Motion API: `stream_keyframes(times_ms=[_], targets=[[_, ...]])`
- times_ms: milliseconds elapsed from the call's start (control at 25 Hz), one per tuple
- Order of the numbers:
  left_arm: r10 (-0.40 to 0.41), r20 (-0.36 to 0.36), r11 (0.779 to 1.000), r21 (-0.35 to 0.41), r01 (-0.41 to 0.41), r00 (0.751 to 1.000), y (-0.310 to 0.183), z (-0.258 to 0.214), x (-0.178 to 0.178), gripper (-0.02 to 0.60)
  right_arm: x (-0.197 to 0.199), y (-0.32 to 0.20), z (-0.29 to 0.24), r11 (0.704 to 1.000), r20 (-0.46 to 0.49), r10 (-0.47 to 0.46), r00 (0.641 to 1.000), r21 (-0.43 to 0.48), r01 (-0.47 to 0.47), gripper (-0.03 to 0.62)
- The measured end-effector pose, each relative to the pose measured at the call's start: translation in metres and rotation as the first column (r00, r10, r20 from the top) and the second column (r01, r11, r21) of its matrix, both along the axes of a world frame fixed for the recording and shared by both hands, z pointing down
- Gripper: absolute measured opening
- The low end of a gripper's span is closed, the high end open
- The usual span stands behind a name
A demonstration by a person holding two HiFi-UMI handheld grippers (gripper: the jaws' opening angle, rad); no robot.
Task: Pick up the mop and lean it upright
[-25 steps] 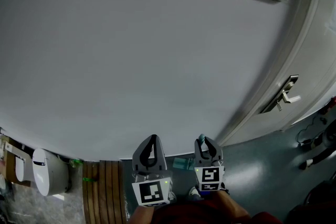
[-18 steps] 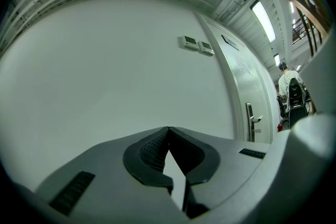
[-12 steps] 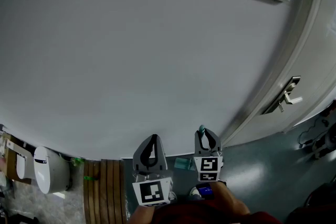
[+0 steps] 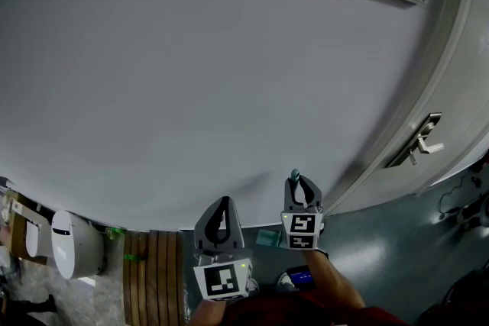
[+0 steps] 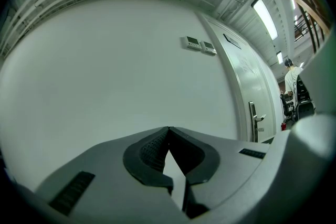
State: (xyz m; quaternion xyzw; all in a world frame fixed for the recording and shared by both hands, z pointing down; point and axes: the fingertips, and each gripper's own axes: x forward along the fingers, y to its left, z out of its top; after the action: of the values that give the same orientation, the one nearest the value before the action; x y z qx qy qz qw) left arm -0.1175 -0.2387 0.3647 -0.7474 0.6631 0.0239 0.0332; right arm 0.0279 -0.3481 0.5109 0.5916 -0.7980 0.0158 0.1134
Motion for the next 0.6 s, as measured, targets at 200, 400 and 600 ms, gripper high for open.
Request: stream_keyframes(times_ms=[200, 400, 600], targets=[[-0.008, 0.001, 1.000, 0.001, 0.008, 1.000, 0.000, 0.000, -0.002, 0.014, 0.001, -0.015, 0.001, 1.000, -0.012, 0.012, 1.000, 0.001, -0.011, 0.110], [-0.011, 0.004, 1.000, 0.003, 0.011, 1.000, 0.001, -0.001, -0.002, 0.014, 0.000, -0.027, 0.003, 1.000, -0.019, 0.020, 1.000, 0.000, -0.020, 0.112], [-0.015, 0.003, 1.000, 0.002, 0.015, 1.000, 0.002, -0.001, -0.003, 0.014, 0.001, -0.031, 0.003, 1.000, -0.026, 0.022, 0.999, 0.002, -0.021, 0.114]])
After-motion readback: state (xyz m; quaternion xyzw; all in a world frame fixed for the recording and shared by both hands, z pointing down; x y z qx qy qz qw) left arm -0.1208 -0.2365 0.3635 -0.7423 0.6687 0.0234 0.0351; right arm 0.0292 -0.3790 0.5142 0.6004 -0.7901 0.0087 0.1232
